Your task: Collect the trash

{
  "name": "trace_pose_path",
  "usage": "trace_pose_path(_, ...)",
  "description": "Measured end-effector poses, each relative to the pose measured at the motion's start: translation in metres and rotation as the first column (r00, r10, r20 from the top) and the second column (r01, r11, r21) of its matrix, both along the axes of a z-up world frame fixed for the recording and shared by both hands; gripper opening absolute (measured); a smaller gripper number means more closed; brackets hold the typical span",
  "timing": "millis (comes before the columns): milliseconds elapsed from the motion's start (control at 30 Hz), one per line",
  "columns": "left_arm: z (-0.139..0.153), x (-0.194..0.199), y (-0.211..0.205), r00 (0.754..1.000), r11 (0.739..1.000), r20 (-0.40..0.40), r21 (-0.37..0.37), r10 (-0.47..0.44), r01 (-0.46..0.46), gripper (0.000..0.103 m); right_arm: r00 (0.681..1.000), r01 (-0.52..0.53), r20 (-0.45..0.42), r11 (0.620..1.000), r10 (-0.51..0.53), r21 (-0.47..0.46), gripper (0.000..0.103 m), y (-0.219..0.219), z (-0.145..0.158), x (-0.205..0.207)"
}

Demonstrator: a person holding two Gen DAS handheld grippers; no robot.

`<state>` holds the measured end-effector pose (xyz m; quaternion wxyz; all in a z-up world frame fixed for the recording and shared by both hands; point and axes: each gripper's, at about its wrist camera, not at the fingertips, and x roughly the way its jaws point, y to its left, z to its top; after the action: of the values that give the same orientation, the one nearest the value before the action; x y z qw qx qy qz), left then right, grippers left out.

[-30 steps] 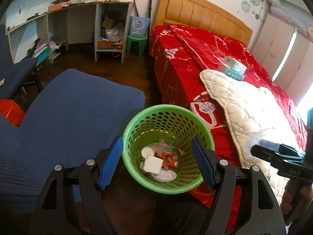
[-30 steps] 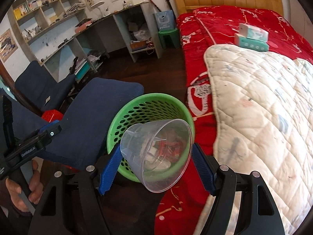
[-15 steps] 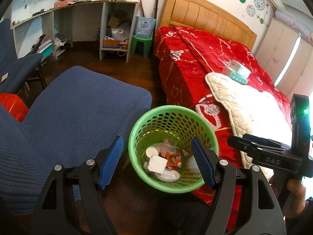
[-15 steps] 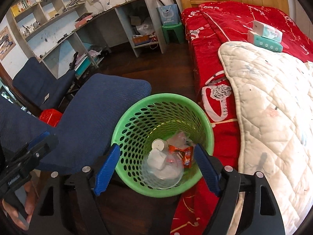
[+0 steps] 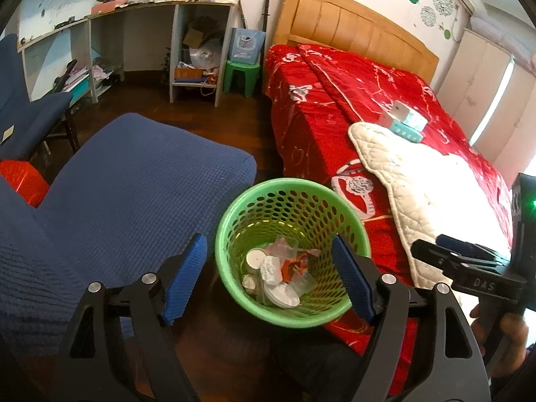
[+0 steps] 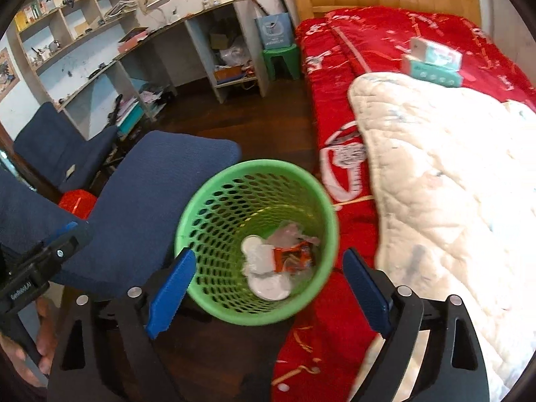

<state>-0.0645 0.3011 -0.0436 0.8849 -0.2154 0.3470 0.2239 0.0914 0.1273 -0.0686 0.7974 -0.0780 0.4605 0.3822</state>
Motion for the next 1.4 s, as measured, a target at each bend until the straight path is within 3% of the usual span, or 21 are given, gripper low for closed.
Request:
trace_pose_path(267, 0.011, 0.011, -0.031, 0.999, 0.998, 0.005, 0.036, -0.048, 0.048, 0.085, 0.996, 0.088, 0.032, 0.996, -0.088, -0.008, 0.093, -0.046, 0.008, -0.001)
trace_pose_path(667, 0.025, 0.033, -0.086, 0.99, 0.988, 0.011, 0.059, -0.144, 0.143, 0.088, 0.963, 0.262, 0.082, 0.965, -0.258, -0.032, 0.096, -0.124, 0.018, -0.011)
trace_pose_path(1133, 0.04, 0.061, -0.155, 0.964, 0.96, 0.016, 0.103, -0.265, 0.262, 0.092, 0.884, 0.45, 0.164, 0.892, -0.439, -0.04, 0.096, -0.213, 0.036, -0.027)
trace_pose_path(1400, 0.049, 0.076, -0.197, 0.936, 0.926, 0.011, 0.148, -0.352, 0.347, 0.093, 0.834, 0.529, 0.214, 0.847, -0.508, -0.05, 0.096, -0.252, 0.045, -0.038)
